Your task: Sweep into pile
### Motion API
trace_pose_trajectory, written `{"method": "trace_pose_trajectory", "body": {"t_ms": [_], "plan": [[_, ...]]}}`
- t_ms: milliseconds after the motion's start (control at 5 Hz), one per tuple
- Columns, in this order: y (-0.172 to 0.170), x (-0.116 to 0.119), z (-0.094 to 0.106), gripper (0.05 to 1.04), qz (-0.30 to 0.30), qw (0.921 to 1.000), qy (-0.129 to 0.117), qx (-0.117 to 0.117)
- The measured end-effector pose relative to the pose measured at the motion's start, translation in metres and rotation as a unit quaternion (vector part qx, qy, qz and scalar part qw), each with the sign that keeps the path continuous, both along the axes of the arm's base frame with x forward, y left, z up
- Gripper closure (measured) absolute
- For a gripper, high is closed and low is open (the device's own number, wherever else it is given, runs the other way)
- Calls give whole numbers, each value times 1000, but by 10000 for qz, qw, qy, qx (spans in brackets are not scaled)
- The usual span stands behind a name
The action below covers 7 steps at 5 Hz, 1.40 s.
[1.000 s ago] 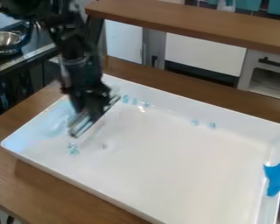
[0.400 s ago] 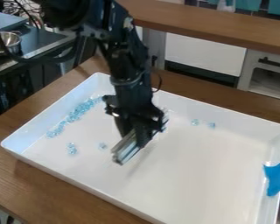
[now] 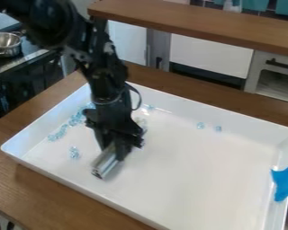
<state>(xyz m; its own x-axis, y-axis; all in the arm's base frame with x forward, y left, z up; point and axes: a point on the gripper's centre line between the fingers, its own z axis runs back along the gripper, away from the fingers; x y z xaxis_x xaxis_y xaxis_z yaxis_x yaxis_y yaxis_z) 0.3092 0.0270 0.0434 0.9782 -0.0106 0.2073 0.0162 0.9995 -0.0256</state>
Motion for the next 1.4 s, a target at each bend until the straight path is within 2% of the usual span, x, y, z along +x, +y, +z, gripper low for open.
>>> {"method": "trace_pose_trajectory", "body": {"t_ms": [400,800,1000,1200,1400], "plan": [[48,-9,-6,705,257,9996,81,-27],[94,-18,3,705,300,9995,50,13],[103,-21,4,705,244,9997,43,38],[95,-19,13,705,181,9998,-55,-68],[48,-7,21,705,-188,9985,-91,-508]]}}
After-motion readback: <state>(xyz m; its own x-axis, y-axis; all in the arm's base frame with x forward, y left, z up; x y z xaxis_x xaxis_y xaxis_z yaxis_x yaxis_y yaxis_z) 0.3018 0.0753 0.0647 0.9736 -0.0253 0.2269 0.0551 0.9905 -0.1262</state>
